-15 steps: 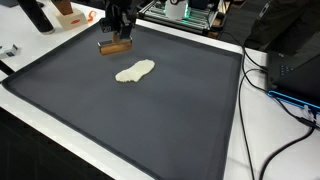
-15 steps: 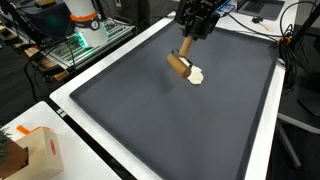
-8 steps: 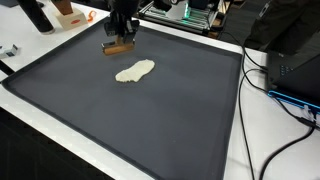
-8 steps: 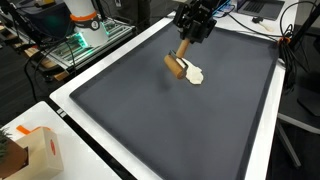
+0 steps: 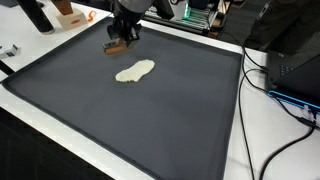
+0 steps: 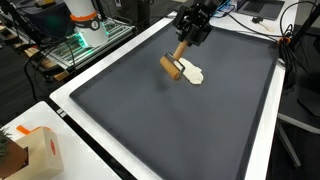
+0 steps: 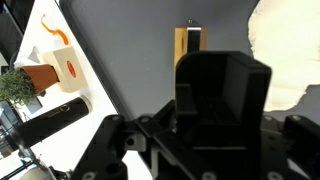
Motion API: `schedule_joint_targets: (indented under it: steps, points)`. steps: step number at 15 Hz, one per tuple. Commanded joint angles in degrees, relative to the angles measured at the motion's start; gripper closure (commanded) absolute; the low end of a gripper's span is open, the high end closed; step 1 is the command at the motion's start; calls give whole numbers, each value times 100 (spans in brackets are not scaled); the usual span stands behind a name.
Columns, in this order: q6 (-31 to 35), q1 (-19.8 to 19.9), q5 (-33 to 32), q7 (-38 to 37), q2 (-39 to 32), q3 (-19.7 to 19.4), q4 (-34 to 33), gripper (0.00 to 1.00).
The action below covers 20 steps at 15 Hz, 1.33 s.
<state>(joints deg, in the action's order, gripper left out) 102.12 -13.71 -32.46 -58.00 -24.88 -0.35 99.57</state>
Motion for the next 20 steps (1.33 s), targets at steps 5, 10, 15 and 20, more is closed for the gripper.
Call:
schedule_joint_targets:
  steps: [5,10,15,20]
  points:
    - [-308,-131,-295,120,-238,0,-234,81]
    - [-264,-129,-267,330,-281,12,-298,81]
    - [-195,-92,-217,677,-245,27,-317,81]
    - [-39,6,-56,1192,-134,62,-317,81]
